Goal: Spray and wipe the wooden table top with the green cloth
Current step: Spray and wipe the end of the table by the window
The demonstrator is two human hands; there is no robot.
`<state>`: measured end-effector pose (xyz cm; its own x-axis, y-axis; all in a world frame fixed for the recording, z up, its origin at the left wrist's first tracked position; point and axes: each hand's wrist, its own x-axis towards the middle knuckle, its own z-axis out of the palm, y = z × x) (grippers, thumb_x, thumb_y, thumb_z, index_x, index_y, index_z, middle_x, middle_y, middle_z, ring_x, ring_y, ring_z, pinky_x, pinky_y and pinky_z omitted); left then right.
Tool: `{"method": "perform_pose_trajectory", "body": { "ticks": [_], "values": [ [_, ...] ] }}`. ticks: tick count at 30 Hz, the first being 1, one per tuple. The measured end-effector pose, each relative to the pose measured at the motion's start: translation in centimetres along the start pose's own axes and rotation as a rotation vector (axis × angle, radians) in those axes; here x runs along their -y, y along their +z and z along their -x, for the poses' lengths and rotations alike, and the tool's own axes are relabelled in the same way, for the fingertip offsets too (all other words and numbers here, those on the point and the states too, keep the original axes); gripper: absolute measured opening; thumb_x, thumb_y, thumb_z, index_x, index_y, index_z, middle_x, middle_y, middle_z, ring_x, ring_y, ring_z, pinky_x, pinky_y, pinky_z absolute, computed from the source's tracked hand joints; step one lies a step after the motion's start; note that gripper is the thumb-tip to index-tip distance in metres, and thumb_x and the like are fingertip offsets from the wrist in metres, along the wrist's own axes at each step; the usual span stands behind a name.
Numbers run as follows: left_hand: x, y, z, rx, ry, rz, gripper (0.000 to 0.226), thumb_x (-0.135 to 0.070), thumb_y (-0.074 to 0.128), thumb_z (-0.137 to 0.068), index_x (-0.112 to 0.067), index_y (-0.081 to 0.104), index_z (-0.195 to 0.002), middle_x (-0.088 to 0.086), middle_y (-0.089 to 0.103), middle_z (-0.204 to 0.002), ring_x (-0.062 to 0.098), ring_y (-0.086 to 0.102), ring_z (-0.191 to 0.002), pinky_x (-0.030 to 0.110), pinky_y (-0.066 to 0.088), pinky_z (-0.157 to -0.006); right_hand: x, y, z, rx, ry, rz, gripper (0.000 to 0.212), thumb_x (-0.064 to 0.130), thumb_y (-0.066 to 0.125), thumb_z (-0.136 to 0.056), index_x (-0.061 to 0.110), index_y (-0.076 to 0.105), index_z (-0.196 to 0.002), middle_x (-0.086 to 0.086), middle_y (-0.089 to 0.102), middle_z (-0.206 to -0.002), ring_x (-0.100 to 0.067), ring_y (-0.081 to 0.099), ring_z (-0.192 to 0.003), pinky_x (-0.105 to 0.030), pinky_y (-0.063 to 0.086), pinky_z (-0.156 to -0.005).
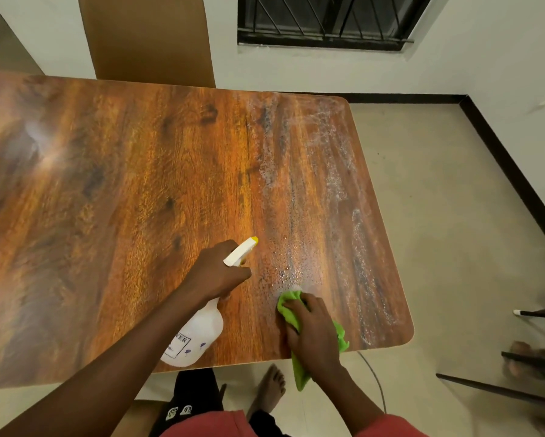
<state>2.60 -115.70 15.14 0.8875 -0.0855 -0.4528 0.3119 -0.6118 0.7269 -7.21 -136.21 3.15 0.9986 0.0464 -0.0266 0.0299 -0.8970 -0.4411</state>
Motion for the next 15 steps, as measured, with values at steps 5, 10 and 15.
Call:
{"method": "perform_pose_trajectory", "body": {
  "ticks": [5, 10, 15],
  "values": [
    [0.1, -0.1, -0.3, 0.017, -0.011, 0.006, 0.024, -0.021, 0.071, -0.081, -0.006, 0.060, -0.097, 0.011, 0.060, -0.086, 0.026, 0.059, -0.068, 0.025, 0.041, -0.057, 1.6, 0.8, -3.8, -0.114, 0.192, -0.063, 0.039, 0.022, 0.069, -0.076, 0.017, 0.064, -0.114, -0.005, 0.057, -0.117, -0.024, 0.051, -0.107, -0.036, 0.051, -0.076],
    [-0.3, -0.1, -1.3, 0.029, -0.017, 0.068, 0.023, -0.021, 0.070, -0.078, -0.006, 0.059, -0.092, 0.014, 0.062, -0.083, 0.027, 0.057, -0.056, 0.031, 0.044, -0.056, 2.4, 1.4, -1.1, -0.006, 0.038, -0.019, 0.045, 0.038, 0.051, -0.078, 0.022, 0.062, -0.118, -0.001, 0.059, -0.121, -0.021, 0.052, -0.107, -0.033, 0.050, -0.079],
    [-0.3, -0.7, -2.1, 0.028, -0.008, 0.098, 0.016, -0.016, 0.069, -0.083, -0.010, 0.057, -0.092, 0.013, 0.059, -0.078, 0.023, 0.054, -0.045, 0.025, 0.041, -0.046, 0.8, 0.6, -3.0, -0.134, 0.209, -0.097, 0.040, 0.033, 0.051, -0.080, 0.018, 0.061, -0.116, -0.002, 0.055, -0.121, -0.020, 0.048, -0.109, -0.037, 0.049, -0.086]
  ]
}}
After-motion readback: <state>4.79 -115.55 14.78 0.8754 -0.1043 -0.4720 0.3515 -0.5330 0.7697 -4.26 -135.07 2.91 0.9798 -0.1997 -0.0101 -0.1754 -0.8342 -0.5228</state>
